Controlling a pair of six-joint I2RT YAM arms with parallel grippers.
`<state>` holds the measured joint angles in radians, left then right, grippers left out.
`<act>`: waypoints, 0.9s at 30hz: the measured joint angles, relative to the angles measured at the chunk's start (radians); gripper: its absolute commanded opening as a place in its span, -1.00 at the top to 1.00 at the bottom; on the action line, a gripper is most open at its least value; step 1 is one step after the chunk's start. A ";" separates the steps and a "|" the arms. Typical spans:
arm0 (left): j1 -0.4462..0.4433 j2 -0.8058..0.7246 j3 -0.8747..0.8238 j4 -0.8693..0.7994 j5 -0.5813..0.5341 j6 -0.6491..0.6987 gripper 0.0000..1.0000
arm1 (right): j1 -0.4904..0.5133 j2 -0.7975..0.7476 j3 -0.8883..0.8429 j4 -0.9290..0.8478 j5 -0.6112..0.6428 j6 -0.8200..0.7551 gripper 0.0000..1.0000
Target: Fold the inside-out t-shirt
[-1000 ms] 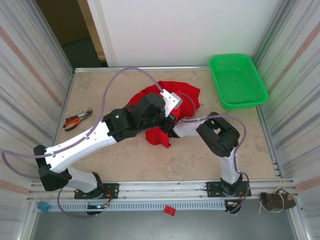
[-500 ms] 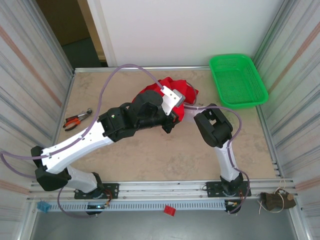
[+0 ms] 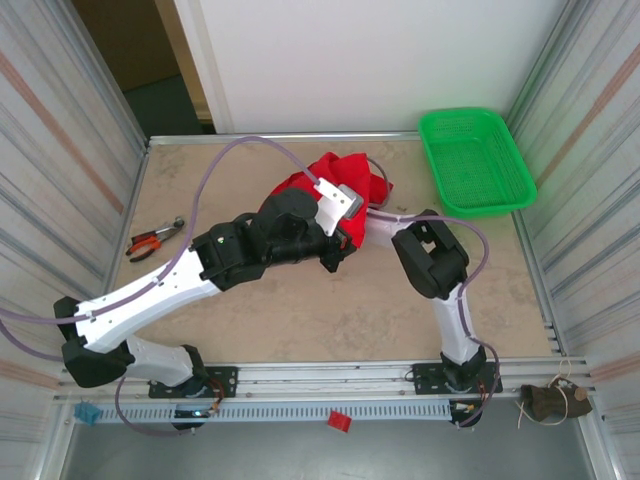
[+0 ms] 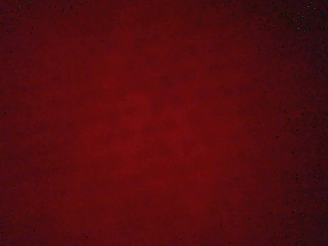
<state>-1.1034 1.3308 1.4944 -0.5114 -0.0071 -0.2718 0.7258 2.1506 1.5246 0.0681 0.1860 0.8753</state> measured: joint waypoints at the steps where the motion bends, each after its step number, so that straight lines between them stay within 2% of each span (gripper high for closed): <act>1: 0.002 0.000 0.000 0.004 0.000 -0.003 1.00 | -0.003 0.027 0.053 -0.033 0.013 0.013 -0.67; 7: 0.018 -0.036 -0.028 0.039 -0.019 -0.021 1.00 | -0.036 0.169 0.312 -0.356 0.119 0.115 -0.69; 12: 0.030 -0.087 -0.063 0.049 -0.084 -0.055 1.00 | -0.055 0.230 0.396 -0.607 0.173 0.171 -0.73; 19: 0.074 -0.108 -0.135 0.099 -0.113 -0.135 1.00 | -0.061 0.248 0.445 -0.737 0.180 0.189 -0.65; 22: 0.079 -0.108 -0.137 0.102 -0.121 -0.153 1.00 | -0.064 0.286 0.521 -0.813 0.169 0.187 -0.53; 27: 0.084 -0.108 -0.137 0.111 -0.134 -0.168 1.00 | -0.072 0.316 0.587 -0.907 0.135 0.184 0.06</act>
<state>-1.0199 1.2224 1.3579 -0.4007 -0.1413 -0.4397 0.6537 2.4668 2.1113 -0.8391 0.3210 1.0595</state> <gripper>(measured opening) 0.054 0.584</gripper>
